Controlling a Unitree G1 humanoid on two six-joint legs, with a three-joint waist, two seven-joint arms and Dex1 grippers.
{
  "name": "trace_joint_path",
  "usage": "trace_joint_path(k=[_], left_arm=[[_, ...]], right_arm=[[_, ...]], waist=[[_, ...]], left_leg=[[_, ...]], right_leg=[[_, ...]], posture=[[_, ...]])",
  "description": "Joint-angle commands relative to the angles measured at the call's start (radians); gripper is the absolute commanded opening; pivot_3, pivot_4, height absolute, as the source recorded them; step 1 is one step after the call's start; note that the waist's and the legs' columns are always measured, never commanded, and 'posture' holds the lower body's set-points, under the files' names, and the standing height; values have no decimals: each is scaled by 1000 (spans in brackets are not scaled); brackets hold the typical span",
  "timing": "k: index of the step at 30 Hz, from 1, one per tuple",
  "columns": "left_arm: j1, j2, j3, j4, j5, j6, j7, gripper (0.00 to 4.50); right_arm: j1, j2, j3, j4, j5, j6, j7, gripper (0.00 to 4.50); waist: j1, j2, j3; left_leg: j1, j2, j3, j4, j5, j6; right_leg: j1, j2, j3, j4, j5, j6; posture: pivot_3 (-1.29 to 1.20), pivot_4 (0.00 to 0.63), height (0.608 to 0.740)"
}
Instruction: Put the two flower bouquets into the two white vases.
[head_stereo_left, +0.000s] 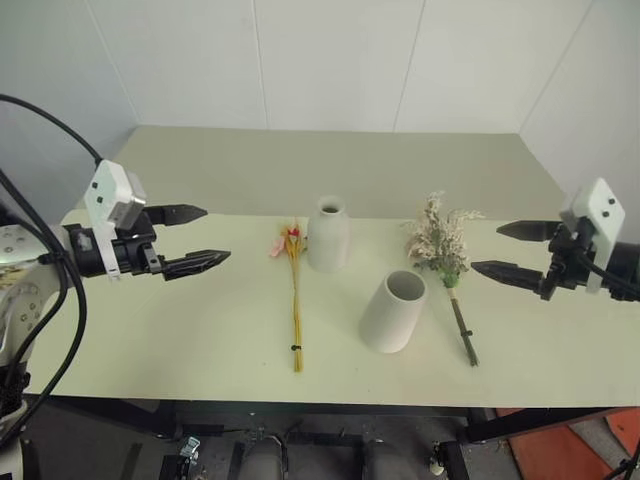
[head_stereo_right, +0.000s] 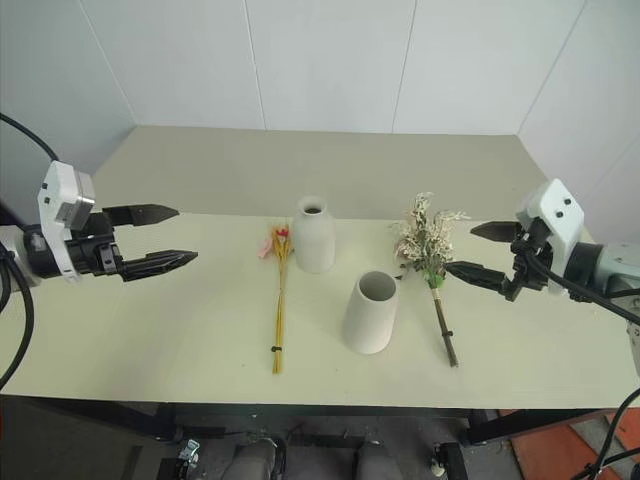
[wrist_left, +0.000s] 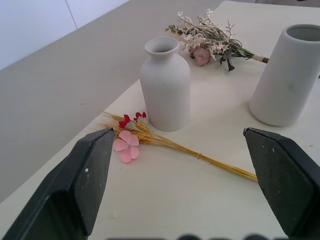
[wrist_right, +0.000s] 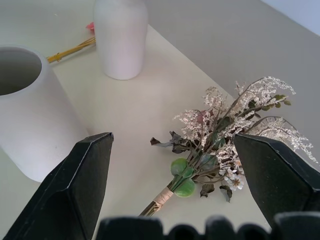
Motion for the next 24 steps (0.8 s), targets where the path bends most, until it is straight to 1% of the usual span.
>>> trace_joint_path(k=[1,9,12,20,24], left_arm=[[6,1,17,-29,-9,-5,1,4500],[91,14,76,-92,-40,31,27,4500],[88,13,75,-104,-49,45,35,4500],[78,-3,60,-85,-33,17,38,4500],[45,-6,38,-61,-23,10,33,4500]], right_arm=[[-24,-27,-32,1,6,-9,6,4458],[-52,-22,-9,38,-7,-28,19,4458],[-65,-18,7,48,-14,-27,14,4458],[-67,-33,-10,54,-18,-19,24,4458],[-69,-27,-11,55,-21,-17,13,4458]], waist=[[-2,0,0],[-1,0,0],[1,0,0],[1,0,0],[1,0,0]], left_leg=[[0,0,0,0,0,0],[0,1,1,0,0,0],[0,1,1,0,0,0],[0,1,1,0,0,0],[0,1,1,0,0,0]], right_leg=[[0,0,0,0,0,0],[-1,1,1,0,0,0],[-1,1,1,0,0,0],[0,1,1,0,0,0],[0,1,1,0,0,0]], posture=[[0,150,740],[0,150,740],[0,150,740],[0,150,740],[0,150,740]])
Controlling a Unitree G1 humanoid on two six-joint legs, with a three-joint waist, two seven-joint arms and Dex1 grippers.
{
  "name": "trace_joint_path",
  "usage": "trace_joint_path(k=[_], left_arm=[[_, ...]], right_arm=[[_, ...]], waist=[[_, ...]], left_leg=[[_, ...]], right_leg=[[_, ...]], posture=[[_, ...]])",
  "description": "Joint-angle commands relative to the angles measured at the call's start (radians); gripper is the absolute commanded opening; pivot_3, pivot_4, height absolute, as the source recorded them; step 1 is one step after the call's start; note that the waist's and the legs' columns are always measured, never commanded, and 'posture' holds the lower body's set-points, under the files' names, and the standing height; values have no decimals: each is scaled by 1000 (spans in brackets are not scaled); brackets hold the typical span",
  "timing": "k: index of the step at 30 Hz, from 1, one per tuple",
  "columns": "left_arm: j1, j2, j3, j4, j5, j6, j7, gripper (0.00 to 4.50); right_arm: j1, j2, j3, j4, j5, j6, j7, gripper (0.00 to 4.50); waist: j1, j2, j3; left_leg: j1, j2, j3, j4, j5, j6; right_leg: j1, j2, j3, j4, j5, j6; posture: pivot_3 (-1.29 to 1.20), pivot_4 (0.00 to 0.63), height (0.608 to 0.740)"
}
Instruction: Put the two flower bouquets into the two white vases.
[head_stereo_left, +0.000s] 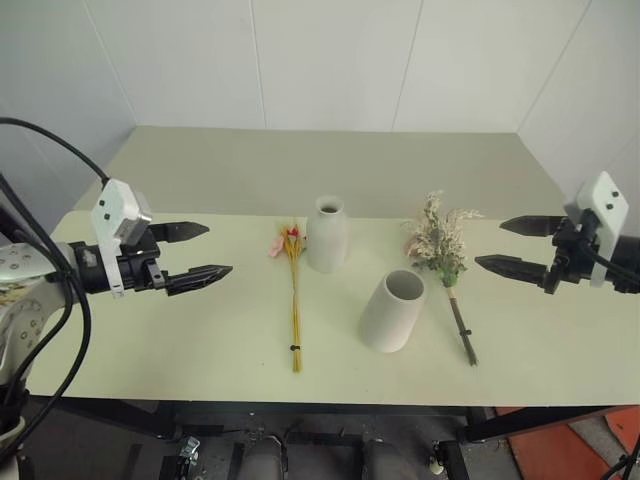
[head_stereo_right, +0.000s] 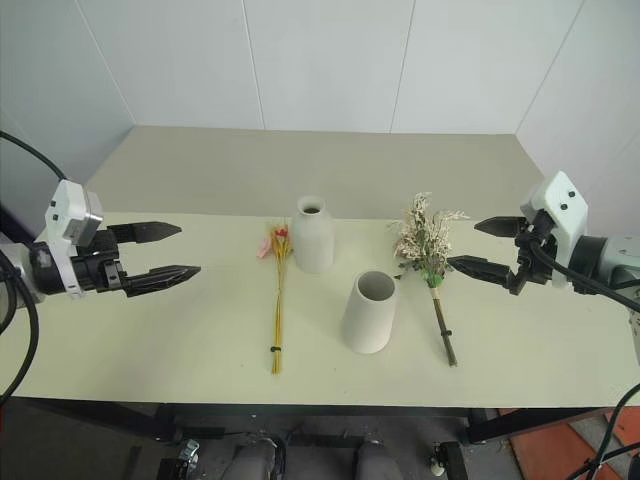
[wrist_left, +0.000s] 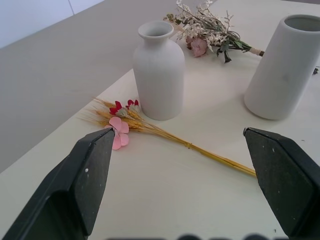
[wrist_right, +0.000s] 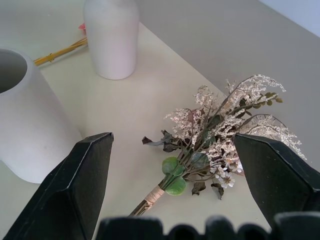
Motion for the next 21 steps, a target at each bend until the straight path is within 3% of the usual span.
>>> trace_joint_path(k=[1,6,10,14,17,21], left_arm=[[-45,1,-7,11,5,-31,-9,4500],[-90,-7,-41,42,15,-58,-31,4500],[-133,-10,-66,69,20,-89,-63,4500],[-197,-3,-114,118,43,-107,-106,4500],[-296,37,-205,129,57,120,-33,4500],[-428,17,-364,133,71,402,38,4500]], right_arm=[[-25,-21,-30,0,0,-12,-9,4458],[-53,-31,-14,21,1,29,-17,4458],[-127,-43,64,26,-9,186,-74,4458],[-155,-39,111,38,-33,168,-66,4458],[-162,-24,113,35,-41,150,-77,4458],[-155,-13,92,8,-29,132,-70,4458]], waist=[[0,0,0],[0,0,0],[-4,0,0],[-2,0,0],[-1,0,0],[1,0,0]], left_leg=[[0,0,0,0,0,0],[0,0,0,0,0,0],[0,0,0,0,0,0],[0,0,1,0,0,0],[-1,0,1,0,0,0],[-1,0,0,1,0,0]], right_leg=[[0,0,0,0,0,0],[0,0,0,0,0,0],[0,0,1,0,0,-1],[-1,1,1,0,0,0],[-1,1,1,0,0,0],[-1,1,1,0,0,2]], posture=[[0,150,740],[0,150,740],[0,150,740],[0,150,740],[0,150,740],[0,150,740]])
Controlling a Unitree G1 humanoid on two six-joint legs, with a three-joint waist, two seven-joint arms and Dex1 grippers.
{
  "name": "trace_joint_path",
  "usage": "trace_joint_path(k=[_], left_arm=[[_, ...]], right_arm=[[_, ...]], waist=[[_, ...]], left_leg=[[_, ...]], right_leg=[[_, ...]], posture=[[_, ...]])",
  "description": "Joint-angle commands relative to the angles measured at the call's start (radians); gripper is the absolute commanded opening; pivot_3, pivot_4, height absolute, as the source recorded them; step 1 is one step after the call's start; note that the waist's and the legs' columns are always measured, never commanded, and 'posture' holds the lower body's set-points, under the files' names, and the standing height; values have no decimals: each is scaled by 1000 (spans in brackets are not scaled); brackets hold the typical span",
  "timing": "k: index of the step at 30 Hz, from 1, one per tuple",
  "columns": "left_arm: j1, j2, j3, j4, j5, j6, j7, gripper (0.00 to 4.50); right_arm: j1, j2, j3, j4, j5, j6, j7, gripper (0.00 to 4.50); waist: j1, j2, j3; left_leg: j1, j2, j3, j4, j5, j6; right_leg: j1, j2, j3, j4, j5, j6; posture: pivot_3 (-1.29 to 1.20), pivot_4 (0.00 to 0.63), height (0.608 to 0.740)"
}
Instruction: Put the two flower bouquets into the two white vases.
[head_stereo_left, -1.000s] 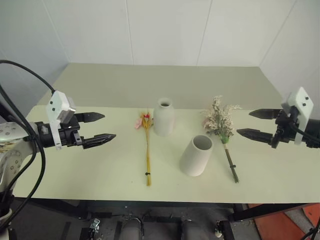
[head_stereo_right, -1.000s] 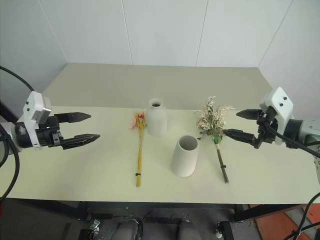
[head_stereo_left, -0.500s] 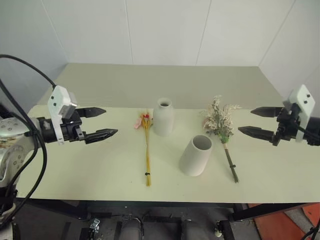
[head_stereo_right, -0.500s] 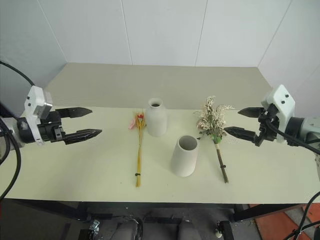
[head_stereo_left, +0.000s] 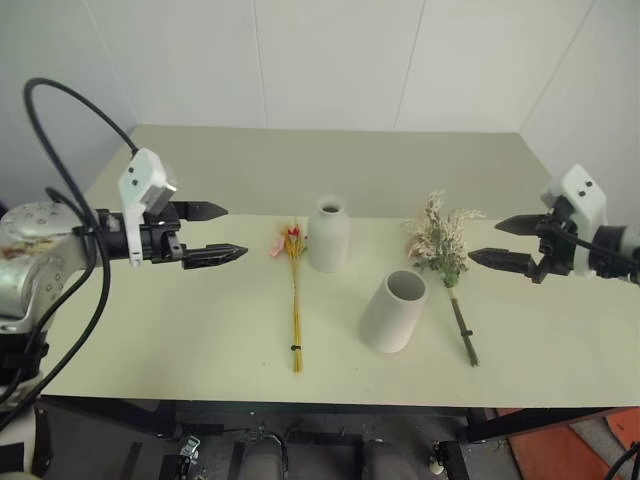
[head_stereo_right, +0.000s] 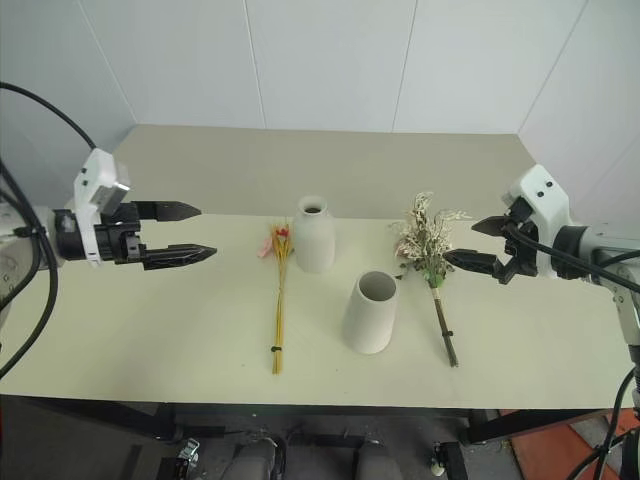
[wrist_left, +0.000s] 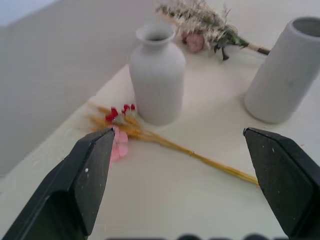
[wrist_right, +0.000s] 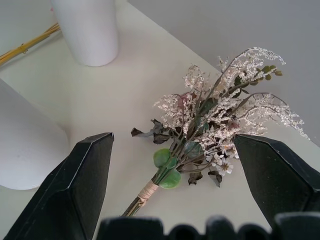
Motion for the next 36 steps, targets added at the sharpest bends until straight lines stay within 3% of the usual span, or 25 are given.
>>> trace_joint_path(k=[1,9,15,22,25,28,36], left_arm=[[-96,-22,-124,-2,10,249,65,4500],[-237,-263,-247,164,109,512,288,4500],[-283,-445,-276,293,188,562,425,4500],[-301,-568,-383,435,302,496,508,4500],[-314,-611,-391,513,354,443,543,3909],[-325,-638,-371,561,384,413,564,2959],[-317,-566,-302,515,451,415,625,413]], right_arm=[[-8,2,-53,-41,15,-44,3,4458],[13,5,-99,-66,43,-112,50,4458],[-17,-10,-100,-12,46,-201,141,4458],[-64,-38,-77,67,36,-281,252,4458],[-81,-42,-64,87,24,-298,269,4500],[-92,-42,-61,96,19,-303,280,4500],[-71,-44,-78,88,14,-309,282,4500]], waist=[[-1,0,0],[-3,0,0],[-4,-1,0],[-2,0,0],[-1,2,-1],[0,4,-2],[-6,4,-2]], left_leg=[[0,0,0,0,0,0],[0,0,-1,1,0,0],[0,-1,-1,1,0,0],[2,-4,-1,1,0,0],[4,-5,-1,1,0,0],[4,-6,-1,2,0,0],[2,-6,-1,2,0,0]], right_leg=[[0,0,0,0,0,0],[0,0,0,1,0,1],[0,0,1,1,0,1],[2,-3,2,1,0,2],[4,-3,2,1,0,3],[5,-4,2,1,1,4],[3,-4,4,1,1,5]], posture=[[0,150,740],[0,150,740],[0,150,740],[0,150,740],[0,150,740],[0,150,740],[0,150,740]])
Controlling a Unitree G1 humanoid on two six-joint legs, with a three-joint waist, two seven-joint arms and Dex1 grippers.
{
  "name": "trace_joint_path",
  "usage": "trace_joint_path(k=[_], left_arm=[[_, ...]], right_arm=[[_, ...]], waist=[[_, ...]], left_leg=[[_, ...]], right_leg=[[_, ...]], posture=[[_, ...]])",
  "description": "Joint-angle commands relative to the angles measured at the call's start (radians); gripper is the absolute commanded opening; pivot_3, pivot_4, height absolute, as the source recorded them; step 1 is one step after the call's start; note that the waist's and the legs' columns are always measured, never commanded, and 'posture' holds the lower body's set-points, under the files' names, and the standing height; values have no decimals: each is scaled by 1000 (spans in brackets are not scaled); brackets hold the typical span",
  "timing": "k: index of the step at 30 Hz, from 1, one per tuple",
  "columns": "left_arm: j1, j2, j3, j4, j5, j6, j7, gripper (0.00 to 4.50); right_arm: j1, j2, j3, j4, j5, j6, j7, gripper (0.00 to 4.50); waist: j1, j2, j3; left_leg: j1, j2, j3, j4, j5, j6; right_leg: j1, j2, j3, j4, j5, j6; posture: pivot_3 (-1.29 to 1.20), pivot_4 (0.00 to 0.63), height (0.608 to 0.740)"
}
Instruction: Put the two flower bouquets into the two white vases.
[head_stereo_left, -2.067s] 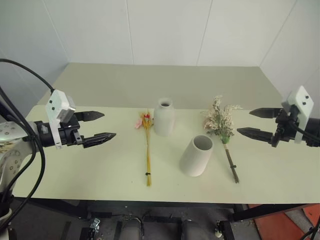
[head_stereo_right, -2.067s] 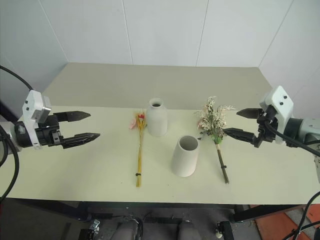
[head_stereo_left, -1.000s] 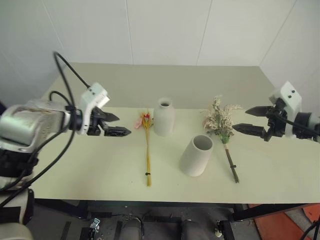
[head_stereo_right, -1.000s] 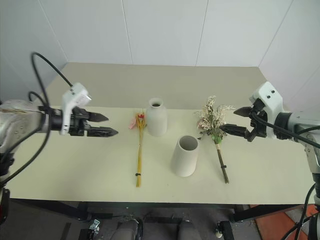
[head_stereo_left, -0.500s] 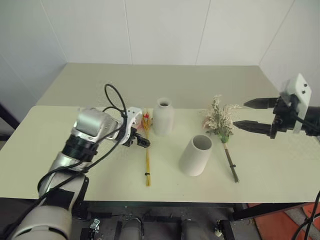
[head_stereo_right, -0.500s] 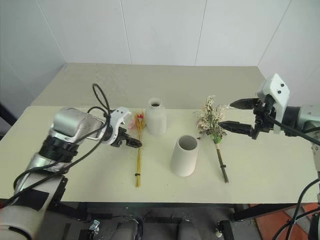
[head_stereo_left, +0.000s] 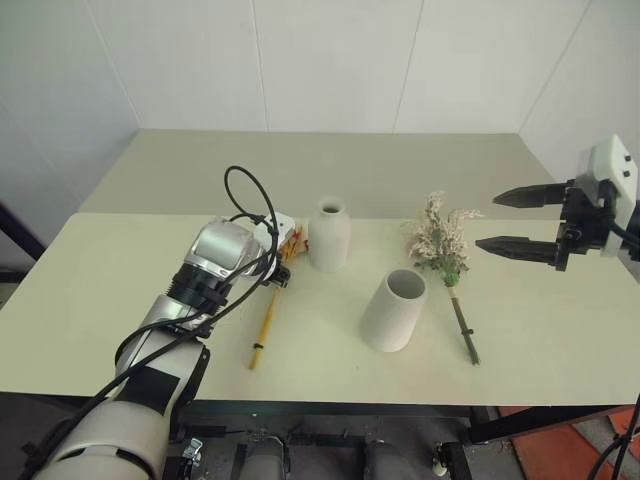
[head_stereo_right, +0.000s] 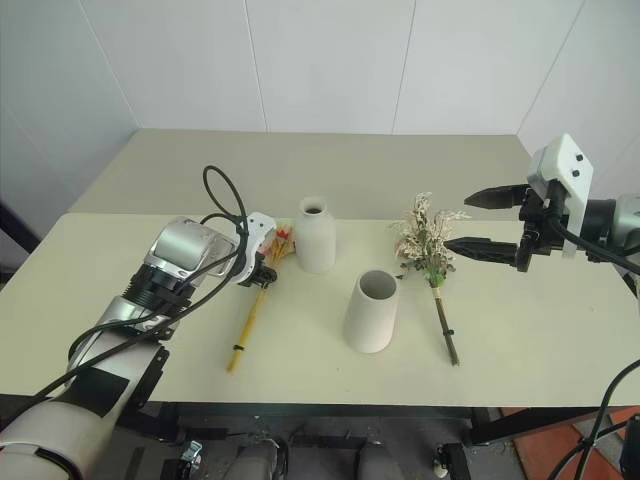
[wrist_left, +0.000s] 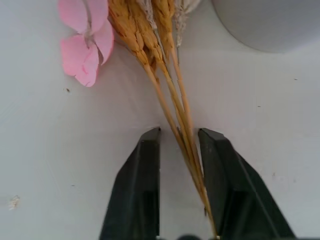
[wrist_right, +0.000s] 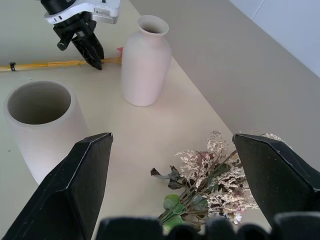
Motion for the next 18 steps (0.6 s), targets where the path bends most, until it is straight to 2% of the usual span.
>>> trace_joint_path(k=[1,4,8,11,15,18], left_arm=[[15,63,48,-22,57,-5,53,64],[14,97,140,-13,97,-50,140,25],[24,159,303,-48,146,-273,271,25],[-29,131,480,-81,37,-457,249,25],[-181,53,663,-58,-152,-446,197,25],[-254,8,715,-46,-244,-457,155,25]], right_arm=[[5,-25,-37,-16,5,-19,3,4500],[16,-24,-44,-18,5,-21,-1,4500],[37,-21,-56,-25,9,-24,-8,4500],[39,-9,-55,-27,9,-25,-20,4500],[32,10,-46,-29,6,-32,-35,4500],[19,23,-41,-30,5,-33,-47,4500]], waist=[[-7,0,0],[-15,-1,1],[-12,-3,2],[-1,-3,2],[23,-5,3],[24,-5,3]], left_leg=[[0,0,0,0,0,0],[0,0,0,-1,0,0],[-1,0,0,-1,0,0],[-1,-1,1,-1,0,0],[-5,-1,0,2,0,-1],[-8,-3,0,4,0,-2]], right_leg=[[-1,0,1,0,0,0],[-2,0,2,0,0,0],[-3,0,2,0,1,0],[-3,-1,2,-1,5,-5],[-2,-2,-1,-2,6,-4],[-2,-4,-1,-5,7,-1]], posture=[[0,150,740],[0,150,740],[0,150,740],[0,150,740],[0,150,740],[0,150,740]])
